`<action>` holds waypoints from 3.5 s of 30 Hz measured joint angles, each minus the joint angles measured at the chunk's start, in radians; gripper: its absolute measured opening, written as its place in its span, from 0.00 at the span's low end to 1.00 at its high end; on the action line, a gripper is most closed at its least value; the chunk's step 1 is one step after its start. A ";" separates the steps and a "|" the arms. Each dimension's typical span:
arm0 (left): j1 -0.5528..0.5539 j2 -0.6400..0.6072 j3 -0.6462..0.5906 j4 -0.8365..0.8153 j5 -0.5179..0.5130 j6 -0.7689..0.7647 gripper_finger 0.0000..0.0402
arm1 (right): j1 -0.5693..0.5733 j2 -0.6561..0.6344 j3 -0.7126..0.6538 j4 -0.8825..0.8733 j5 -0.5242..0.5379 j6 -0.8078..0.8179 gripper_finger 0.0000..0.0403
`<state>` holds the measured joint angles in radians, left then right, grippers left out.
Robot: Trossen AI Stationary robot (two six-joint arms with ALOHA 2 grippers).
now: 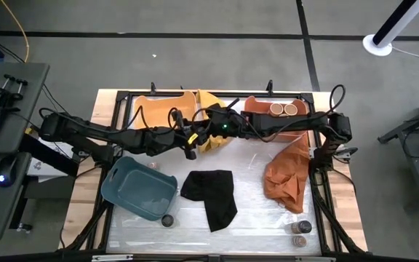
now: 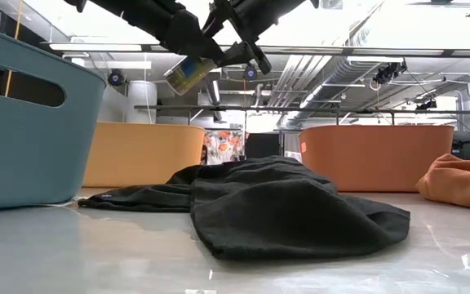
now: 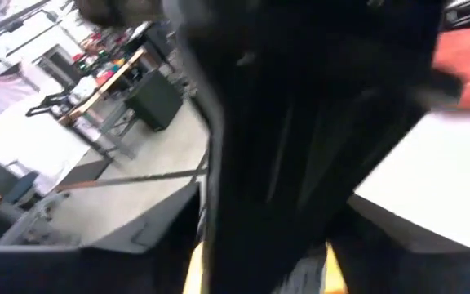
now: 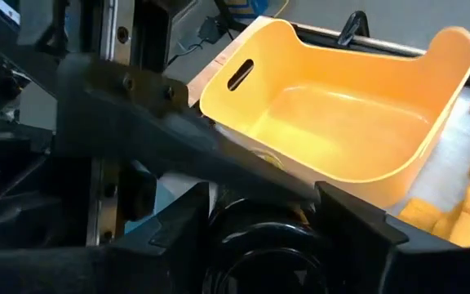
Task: Sort spices by type
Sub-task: Put the top black spice bottle in the yellow bin, then put the left black spice bottle into the yellow bin
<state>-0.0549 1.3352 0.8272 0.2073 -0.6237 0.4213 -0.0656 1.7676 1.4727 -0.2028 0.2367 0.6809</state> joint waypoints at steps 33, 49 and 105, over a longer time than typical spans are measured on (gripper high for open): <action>-0.131 -0.520 -0.080 -0.831 -0.246 -0.943 0.72 | -0.178 0.490 0.768 -0.461 -0.010 -0.402 0.49; -0.230 -0.527 -0.080 -0.785 -0.147 -1.024 0.72 | -0.210 0.627 0.804 -0.590 -0.032 -0.325 0.49; -0.226 -0.529 -0.080 -0.784 -0.145 -1.044 0.72 | -0.227 0.581 0.867 -0.663 -0.038 -0.395 0.69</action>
<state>-0.2807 0.8064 0.7471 -0.5771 -0.7685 -0.6228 -0.2922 2.3486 2.3399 -0.8658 0.1984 0.2863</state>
